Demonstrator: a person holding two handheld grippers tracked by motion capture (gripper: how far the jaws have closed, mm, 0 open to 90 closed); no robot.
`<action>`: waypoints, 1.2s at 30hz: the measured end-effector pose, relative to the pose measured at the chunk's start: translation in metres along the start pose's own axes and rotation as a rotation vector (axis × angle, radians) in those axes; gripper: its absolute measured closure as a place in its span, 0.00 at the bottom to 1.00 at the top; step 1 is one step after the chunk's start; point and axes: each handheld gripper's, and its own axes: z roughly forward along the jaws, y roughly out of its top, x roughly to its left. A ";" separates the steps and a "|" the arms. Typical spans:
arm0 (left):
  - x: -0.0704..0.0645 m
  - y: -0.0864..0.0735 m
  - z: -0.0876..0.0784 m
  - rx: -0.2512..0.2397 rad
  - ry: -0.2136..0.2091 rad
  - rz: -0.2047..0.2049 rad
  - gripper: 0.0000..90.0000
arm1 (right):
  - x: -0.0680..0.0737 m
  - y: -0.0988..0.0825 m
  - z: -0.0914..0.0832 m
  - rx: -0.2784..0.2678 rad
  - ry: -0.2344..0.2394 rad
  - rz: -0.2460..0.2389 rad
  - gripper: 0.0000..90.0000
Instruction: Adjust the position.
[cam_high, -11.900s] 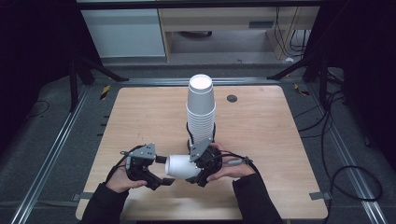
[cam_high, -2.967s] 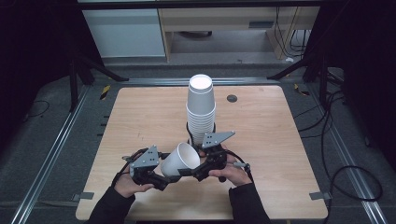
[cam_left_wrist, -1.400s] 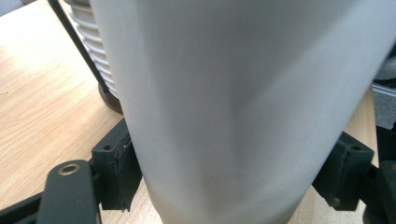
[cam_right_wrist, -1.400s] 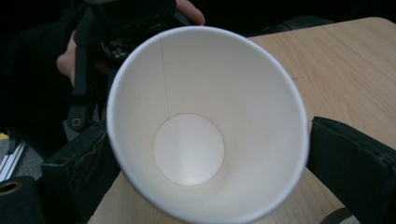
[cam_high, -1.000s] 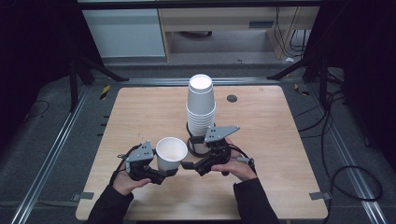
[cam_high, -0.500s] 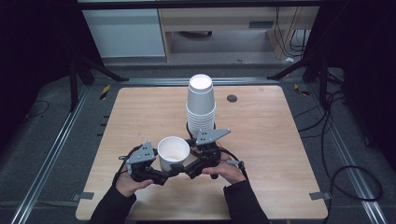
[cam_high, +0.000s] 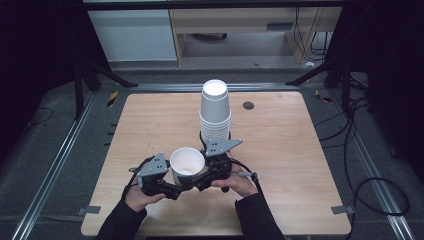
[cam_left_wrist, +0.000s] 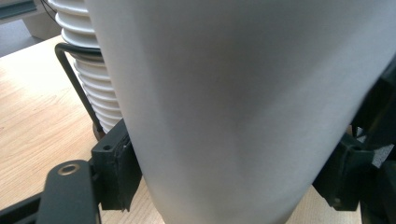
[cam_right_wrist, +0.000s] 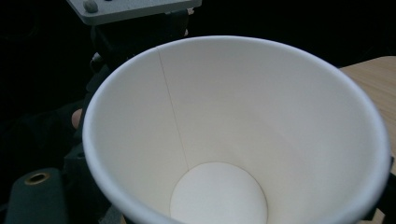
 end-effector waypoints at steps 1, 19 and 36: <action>0.000 0.000 0.000 0.000 0.000 0.000 0.24 | 0.000 0.000 0.000 0.000 0.000 0.000 0.15; 0.003 -0.005 -0.005 0.037 0.019 0.013 0.14 | 0.000 0.012 -0.018 -0.024 -0.048 -0.036 0.17; 0.035 -0.025 -0.022 0.069 0.194 -0.131 0.13 | 0.000 0.024 -0.074 -0.029 -0.247 -0.038 0.17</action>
